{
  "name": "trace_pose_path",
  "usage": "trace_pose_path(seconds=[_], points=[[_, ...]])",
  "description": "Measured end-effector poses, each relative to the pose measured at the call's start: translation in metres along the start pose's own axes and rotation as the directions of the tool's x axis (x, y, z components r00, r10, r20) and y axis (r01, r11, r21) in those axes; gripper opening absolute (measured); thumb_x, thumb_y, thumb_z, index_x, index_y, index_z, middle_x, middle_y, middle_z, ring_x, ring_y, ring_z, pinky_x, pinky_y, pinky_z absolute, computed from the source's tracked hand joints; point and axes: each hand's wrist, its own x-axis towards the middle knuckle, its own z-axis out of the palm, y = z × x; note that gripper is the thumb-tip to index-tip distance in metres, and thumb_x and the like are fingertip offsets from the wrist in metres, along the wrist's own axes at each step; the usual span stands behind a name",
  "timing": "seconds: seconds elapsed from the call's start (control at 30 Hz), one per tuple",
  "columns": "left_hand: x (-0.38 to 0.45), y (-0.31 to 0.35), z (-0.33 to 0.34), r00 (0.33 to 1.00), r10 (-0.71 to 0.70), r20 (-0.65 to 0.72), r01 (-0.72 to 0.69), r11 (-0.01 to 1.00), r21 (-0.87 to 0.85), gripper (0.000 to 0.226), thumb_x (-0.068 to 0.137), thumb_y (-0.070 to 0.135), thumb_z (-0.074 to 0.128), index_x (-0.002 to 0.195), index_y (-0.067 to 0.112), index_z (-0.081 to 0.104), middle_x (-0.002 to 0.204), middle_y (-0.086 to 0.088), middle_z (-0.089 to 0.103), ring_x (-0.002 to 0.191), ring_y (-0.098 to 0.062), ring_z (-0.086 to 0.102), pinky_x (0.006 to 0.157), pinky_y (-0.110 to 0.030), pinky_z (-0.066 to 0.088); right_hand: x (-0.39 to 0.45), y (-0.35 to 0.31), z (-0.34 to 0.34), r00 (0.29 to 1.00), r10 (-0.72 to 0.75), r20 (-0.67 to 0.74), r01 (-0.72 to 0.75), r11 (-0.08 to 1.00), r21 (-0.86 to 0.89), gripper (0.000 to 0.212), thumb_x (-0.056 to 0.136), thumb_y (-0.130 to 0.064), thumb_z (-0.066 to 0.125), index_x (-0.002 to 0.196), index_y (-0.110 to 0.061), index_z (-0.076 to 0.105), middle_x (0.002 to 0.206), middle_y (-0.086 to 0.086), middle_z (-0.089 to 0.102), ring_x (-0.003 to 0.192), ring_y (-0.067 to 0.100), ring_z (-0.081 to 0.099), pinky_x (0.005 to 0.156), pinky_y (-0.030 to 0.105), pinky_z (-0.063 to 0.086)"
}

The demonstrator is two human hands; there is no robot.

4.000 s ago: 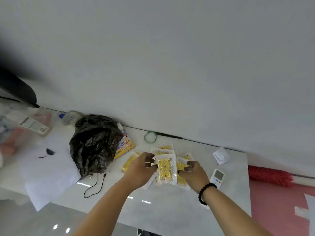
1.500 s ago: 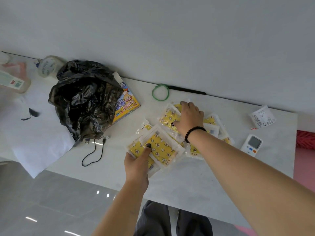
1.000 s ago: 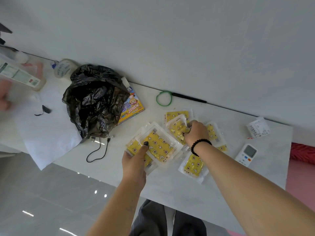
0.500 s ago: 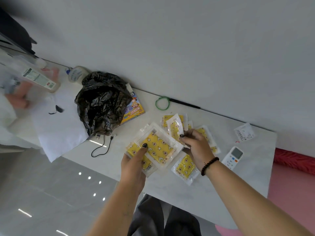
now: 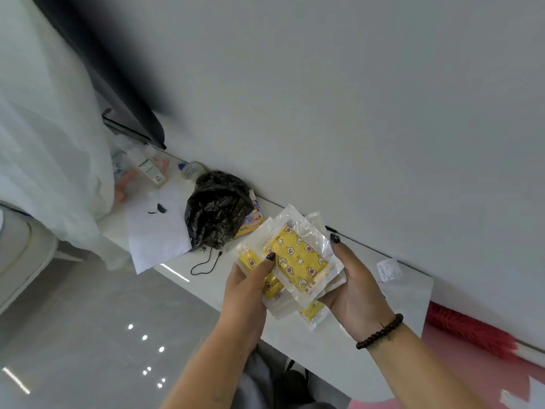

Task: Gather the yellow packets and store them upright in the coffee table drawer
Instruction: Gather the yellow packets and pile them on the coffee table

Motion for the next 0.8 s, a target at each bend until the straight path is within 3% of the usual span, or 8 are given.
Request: trace_pose_path(seconds=[0.13, 0.2, 0.37, 0.5, 0.67, 0.8], points=[[-0.041, 0.022, 0.002, 0.994, 0.074, 0.08, -0.076, 0.997, 0.027, 0.033, 0.095, 0.003, 0.051, 0.127, 0.007, 0.054, 0.113, -0.016, 0.07, 0.105, -0.035, 0.067, 0.092, -0.049, 0.052, -0.025, -0.013, 0.029, 0.987, -0.112, -0.117, 0.077, 0.961, -0.265, 0.027, 0.086, -0.012, 0.065, 0.111, -0.019, 0.062, 0.105, 0.01, 0.072, 0.098, 0.03, 0.069, 0.089, 0.051, 0.053], [-0.059, 0.034, 0.0, 0.988, 0.091, 0.122, -0.092, 0.996, -0.002, 0.032, 0.095, 0.003, 0.048, 0.126, 0.007, 0.055, 0.114, -0.017, 0.07, 0.105, -0.036, 0.066, 0.092, -0.05, 0.052, -0.034, -0.016, 0.046, 0.985, -0.146, -0.097, 0.1, 0.92, -0.379, 0.029, 0.085, -0.005, 0.065, 0.107, -0.023, 0.062, 0.101, 0.006, 0.073, 0.093, 0.026, 0.071, 0.085, 0.049, 0.056], [-0.097, 0.066, -0.022, 0.98, 0.149, 0.133, -0.138, 0.986, -0.088, 0.03, 0.096, 0.003, 0.045, 0.123, 0.009, 0.057, 0.111, -0.015, 0.071, 0.103, -0.033, 0.068, 0.092, -0.051, 0.051, -0.046, -0.015, 0.094, 0.992, -0.126, 0.001, 0.112, 0.872, -0.476, 0.033, 0.084, -0.002, 0.067, 0.109, -0.023, 0.061, 0.097, 0.006, 0.074, 0.089, 0.025, 0.072, 0.078, 0.045, 0.058], [-0.116, 0.094, -0.058, 0.97, 0.236, 0.057, -0.228, 0.966, -0.123, 0.032, 0.093, 0.002, 0.048, 0.124, 0.009, 0.055, 0.111, -0.015, 0.072, 0.102, -0.031, 0.069, 0.091, -0.049, 0.051, -0.044, -0.002, 0.139, 0.992, -0.098, 0.078, 0.124, 0.866, -0.485, 0.032, 0.084, -0.001, 0.065, 0.111, -0.017, 0.061, 0.096, 0.007, 0.074, 0.088, 0.026, 0.072, 0.076, 0.043, 0.059], [-0.132, 0.122, -0.127, 0.957, 0.271, -0.104, -0.284, 0.949, -0.134, 0.03, 0.089, 0.002, 0.057, 0.119, 0.006, 0.058, 0.104, -0.014, 0.074, 0.09, -0.029, 0.072, 0.076, -0.04, 0.057, -0.036, 0.035, 0.207, 0.987, -0.062, 0.145, 0.129, 0.848, -0.514, 0.029, 0.084, -0.003, 0.066, 0.11, -0.015, 0.062, 0.098, 0.009, 0.074, 0.09, 0.028, 0.071, 0.081, 0.049, 0.057], [-0.15, 0.141, -0.194, 0.939, 0.281, -0.196, -0.314, 0.936, -0.16, 0.026, 0.089, 0.003, 0.06, 0.115, 0.005, 0.06, 0.098, -0.013, 0.075, 0.084, -0.027, 0.074, 0.059, -0.031, 0.059, -0.028, 0.082, 0.268, 0.981, -0.022, 0.193, 0.142, 0.76, -0.634, 0.025, 0.084, -0.009, 0.066, 0.106, -0.021, 0.061, 0.094, 0.003, 0.074, 0.087, 0.021, 0.071, 0.083, 0.046, 0.057]])
